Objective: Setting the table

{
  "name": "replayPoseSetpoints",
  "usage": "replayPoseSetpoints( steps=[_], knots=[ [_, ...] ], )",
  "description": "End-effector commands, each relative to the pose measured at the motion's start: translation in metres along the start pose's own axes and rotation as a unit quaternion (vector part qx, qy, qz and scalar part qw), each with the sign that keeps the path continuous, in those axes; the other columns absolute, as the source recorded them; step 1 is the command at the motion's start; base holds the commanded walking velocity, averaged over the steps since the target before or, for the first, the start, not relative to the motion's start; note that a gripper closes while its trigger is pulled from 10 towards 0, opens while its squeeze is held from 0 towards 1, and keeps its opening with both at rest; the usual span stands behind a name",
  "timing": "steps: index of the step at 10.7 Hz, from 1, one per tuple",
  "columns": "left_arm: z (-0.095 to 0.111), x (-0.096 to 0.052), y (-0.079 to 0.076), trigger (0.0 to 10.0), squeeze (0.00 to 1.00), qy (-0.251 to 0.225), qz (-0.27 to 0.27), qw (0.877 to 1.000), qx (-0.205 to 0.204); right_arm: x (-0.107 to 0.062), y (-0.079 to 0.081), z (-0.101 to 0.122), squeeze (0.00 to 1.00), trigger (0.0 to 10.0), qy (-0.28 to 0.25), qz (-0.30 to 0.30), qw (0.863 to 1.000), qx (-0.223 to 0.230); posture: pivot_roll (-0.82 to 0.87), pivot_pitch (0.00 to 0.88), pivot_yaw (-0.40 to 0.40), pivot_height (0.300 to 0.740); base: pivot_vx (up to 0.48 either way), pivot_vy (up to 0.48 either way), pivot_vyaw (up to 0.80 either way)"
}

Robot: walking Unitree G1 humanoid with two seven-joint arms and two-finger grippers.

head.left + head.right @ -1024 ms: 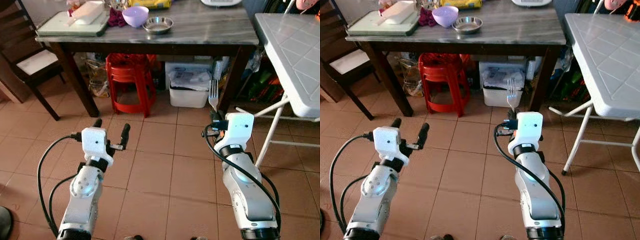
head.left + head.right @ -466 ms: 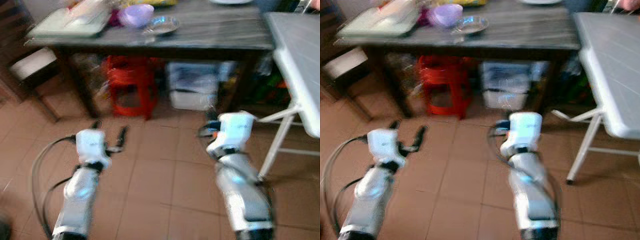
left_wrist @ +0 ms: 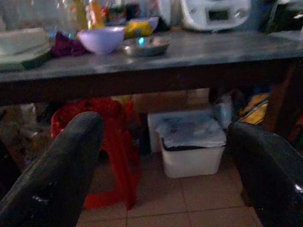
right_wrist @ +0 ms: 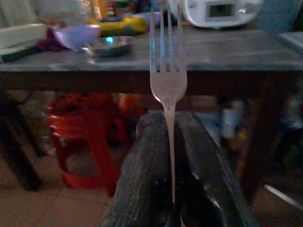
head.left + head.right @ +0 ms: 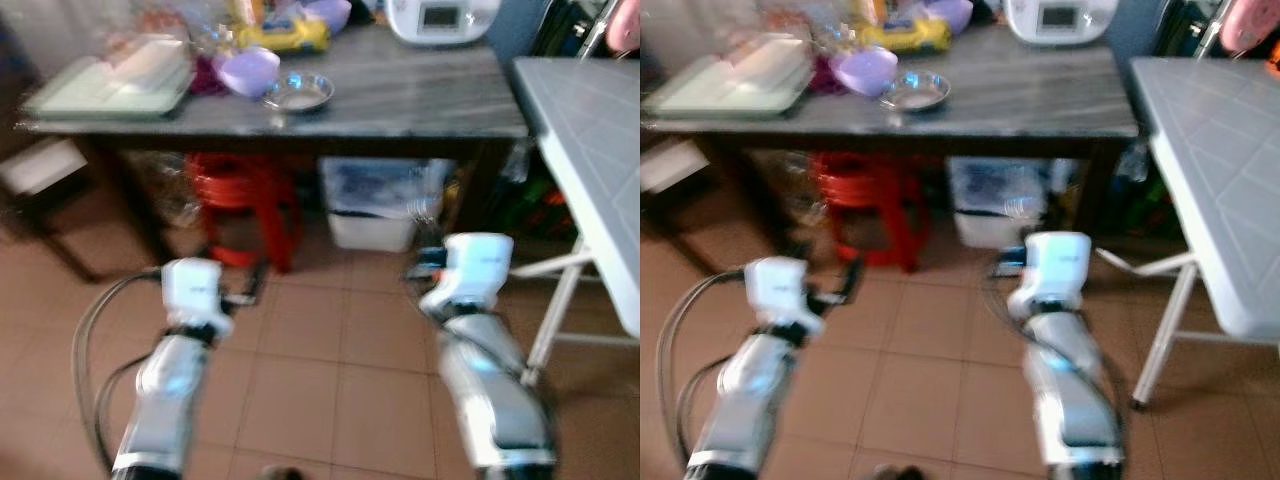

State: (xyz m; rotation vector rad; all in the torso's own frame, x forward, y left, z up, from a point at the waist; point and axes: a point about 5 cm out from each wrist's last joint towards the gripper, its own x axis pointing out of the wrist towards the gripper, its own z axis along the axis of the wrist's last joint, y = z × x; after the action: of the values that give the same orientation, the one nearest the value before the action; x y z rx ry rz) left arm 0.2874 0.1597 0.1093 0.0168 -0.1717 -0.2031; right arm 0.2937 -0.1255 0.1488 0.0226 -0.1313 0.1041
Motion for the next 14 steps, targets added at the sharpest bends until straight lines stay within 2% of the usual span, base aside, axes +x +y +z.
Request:
replayPoseSetpoints(
  steps=[1,8,14],
  knots=[
    [0.0006,0.0005,-0.003,10.0,0.0,-0.001,-0.004,1.0,-0.001,-0.0002,-0.0057,0.0029,0.0,10.0,-0.006,-0.008,1.0,-0.004,-0.07,0.152,0.074,0.74,0.48,0.0,0.0],
    [0.0001,0.0024,-0.007,10.0,0.0,0.001,-0.011,1.0,-0.003,-0.0015,-0.0061,-0.0016,0.0,10.0,0.002,-0.009,1.0,-0.011,-0.07,0.151,0.076,0.74,0.477,0.0,0.0],
    [0.0005,-0.0005,-0.0061,10.0,0.0,0.001,-0.01,1.0,-0.002,-0.0035,-0.003,-0.0066,0.0,10.0,0.007,-0.005,1.0,-0.013,-0.06,0.16,0.079,0.74,0.0,0.0,0.0]
  ],
)
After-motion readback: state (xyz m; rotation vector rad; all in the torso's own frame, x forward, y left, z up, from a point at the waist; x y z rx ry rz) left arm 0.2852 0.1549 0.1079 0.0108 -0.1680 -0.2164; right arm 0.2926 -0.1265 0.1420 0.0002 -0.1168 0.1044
